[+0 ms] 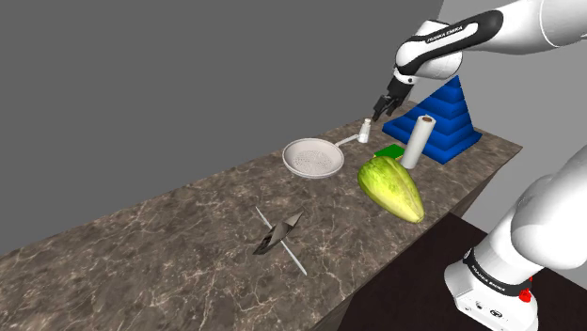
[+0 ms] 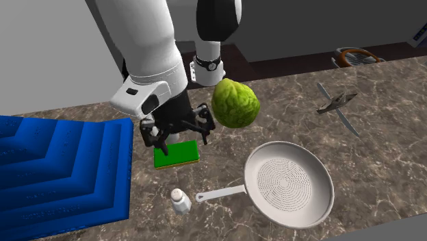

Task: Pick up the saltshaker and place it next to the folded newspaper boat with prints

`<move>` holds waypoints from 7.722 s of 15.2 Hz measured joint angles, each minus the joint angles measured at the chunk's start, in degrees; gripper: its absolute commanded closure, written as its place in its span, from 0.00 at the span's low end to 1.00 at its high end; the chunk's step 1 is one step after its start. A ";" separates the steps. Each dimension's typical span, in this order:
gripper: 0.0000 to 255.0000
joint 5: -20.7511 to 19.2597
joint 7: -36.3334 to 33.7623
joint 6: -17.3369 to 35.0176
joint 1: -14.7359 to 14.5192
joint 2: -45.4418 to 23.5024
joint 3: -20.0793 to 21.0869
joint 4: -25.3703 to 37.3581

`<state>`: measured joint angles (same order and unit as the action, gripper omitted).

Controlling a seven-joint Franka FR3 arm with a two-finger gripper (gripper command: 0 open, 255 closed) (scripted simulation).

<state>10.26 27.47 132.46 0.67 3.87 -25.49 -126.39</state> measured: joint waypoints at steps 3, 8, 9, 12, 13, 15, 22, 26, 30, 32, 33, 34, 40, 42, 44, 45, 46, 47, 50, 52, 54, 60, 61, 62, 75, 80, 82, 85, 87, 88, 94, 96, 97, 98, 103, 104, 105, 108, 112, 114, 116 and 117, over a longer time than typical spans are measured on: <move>0.00 6.96 6.75 2.43 0.80 -7.89 -1.24 3.80; 0.00 15.63 14.00 2.37 3.76 -18.29 -0.36 11.81; 0.00 16.32 14.49 2.75 3.95 -19.09 -0.12 12.05; 0.00 18.11 15.70 4.09 4.41 -21.30 0.62 12.56; 0.00 18.63 15.97 4.75 4.41 -21.84 0.90 12.39; 0.00 19.48 16.55 5.41 4.66 -22.96 1.30 12.67; 1.00 19.89 16.88 5.80 4.79 -23.40 1.48 12.66; 1.00 19.89 16.88 5.81 4.80 -23.39 1.46 12.68; 1.00 19.88 16.87 5.82 4.79 -23.38 1.46 12.66; 1.00 19.89 16.88 5.83 4.80 -23.39 1.46 12.67; 1.00 19.65 16.67 5.55 4.73 -23.18 1.36 12.75; 1.00 19.30 16.35 5.13 4.63 -22.86 1.21 12.91; 1.00 16.52 13.93 2.00 3.85 -20.04 0.08 13.83; 1.00 15.71 13.12 1.00 3.61 -19.33 -0.18 14.31; 1.00 14.84 12.36 -0.27 3.46 -18.52 -0.49 14.95; 1.00 14.45 12.08 -0.75 3.40 -18.08 -0.63 15.05; 1.00 14.04 11.62 -1.36 3.27 -17.76 -0.73 15.45; 1.00 13.66 11.33 -1.97 3.24 -17.38 -0.87 15.76; 1.00 12.52 10.21 -3.79 3.01 -16.31 -1.18 16.80; 1.00 11.79 9.51 -5.02 2.89 -15.62 -1.37 17.52; 1.00 11.27 9.00 -6.28 2.88 -15.20 -1.53 18.47; 1.00 9.44 7.17 -10.25 2.67 -13.46 -1.95 21.14; 1.00 9.27 6.93 -11.04 2.70 -13.42 -2.00 21.94; 1.00 9.06 6.67 -11.55 2.66 -13.22 -2.02 22.30; 1.00 2.23 -5.33 -10.43 -3.33 -3.95 1.59 15.41; 1.00 -0.98 -13.41 -7.52 -6.67 0.39 5.35 9.86; 1.00 -1.88 -16.73 -7.18 -7.93 1.04 7.01 9.35; 1.00 -3.23 -21.26 -6.04 -9.54 2.65 9.34 7.22; 1.00 -4.05 -24.45 -5.62 -10.66 3.44 11.04 6.38; 1.00 -4.32 -25.94 -5.32 -11.21 3.43 11.86 6.25; 1.00 -6.17 -35.28 -4.43 -14.55 3.33 16.89 6.20; 1.00 -6.82 -38.45 -3.80 -15.71 3.30 18.61 5.79; 1.00 -7.07 -39.92 -3.86 -16.25 2.76 19.39 6.44; 1.00 -7.35 -41.43 -4.22 -16.81 2.09 20.17 7.53; 1.00 -9.13 -49.30 -4.15 -19.79 -0.19 24.13 9.97; 1.00 -9.47 -50.68 -4.28 -20.31 -1.13 24.77 11.07; 1.00 -9.84 -52.05 -4.07 -20.85 -1.84 25.41 11.58; 1.00 -11.13 -56.52 -4.69 -22.69 -4.07 27.41 14.40; 1.00 -13.04 -62.03 -5.55 -25.14 -8.13 29.58 19.20; 1.00 -14.17 -65.00 -6.59 -26.60 -10.40 30.65 22.37; 1.00 -15.19 -67.59 -7.46 -27.99 -12.44 31.51 25.12; 1.00 -15.76 -68.81 -7.97 -28.68 -14.10 31.86 27.20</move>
<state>-5.50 -41.34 124.50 -28.01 -10.22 6.37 -99.19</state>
